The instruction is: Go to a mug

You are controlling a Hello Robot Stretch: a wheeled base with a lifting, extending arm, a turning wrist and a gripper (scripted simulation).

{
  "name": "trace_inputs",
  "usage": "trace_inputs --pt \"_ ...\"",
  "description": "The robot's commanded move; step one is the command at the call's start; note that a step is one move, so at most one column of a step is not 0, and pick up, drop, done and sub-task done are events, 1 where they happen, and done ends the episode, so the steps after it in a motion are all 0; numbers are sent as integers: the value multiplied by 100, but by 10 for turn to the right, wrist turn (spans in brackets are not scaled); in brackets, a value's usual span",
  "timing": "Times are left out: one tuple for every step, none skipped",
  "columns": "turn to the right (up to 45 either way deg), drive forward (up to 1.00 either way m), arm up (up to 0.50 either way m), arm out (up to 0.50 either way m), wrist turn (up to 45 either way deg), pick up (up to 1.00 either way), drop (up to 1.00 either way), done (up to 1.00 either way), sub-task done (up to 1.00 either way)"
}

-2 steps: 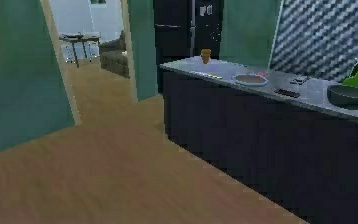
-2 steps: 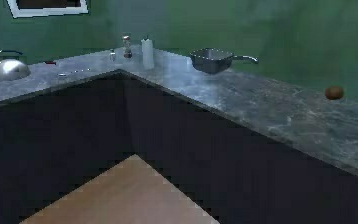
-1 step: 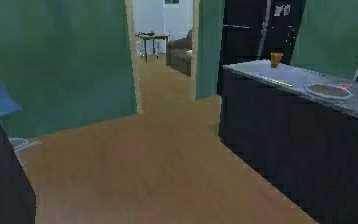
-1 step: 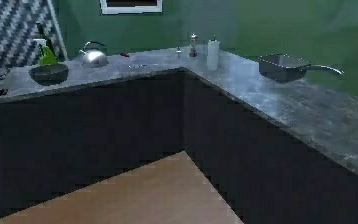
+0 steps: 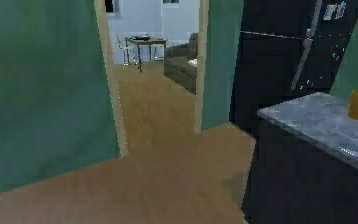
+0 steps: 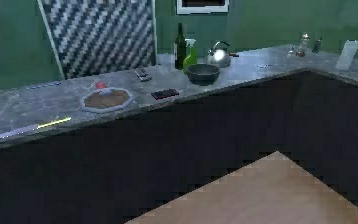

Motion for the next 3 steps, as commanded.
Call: trace_inputs --pt "0 100 0 0 0 0 0 0 0" --pt "-30 0 0 0 0 0 0 0 0" --pt "0 85 0 0 0 0 0 0 0"
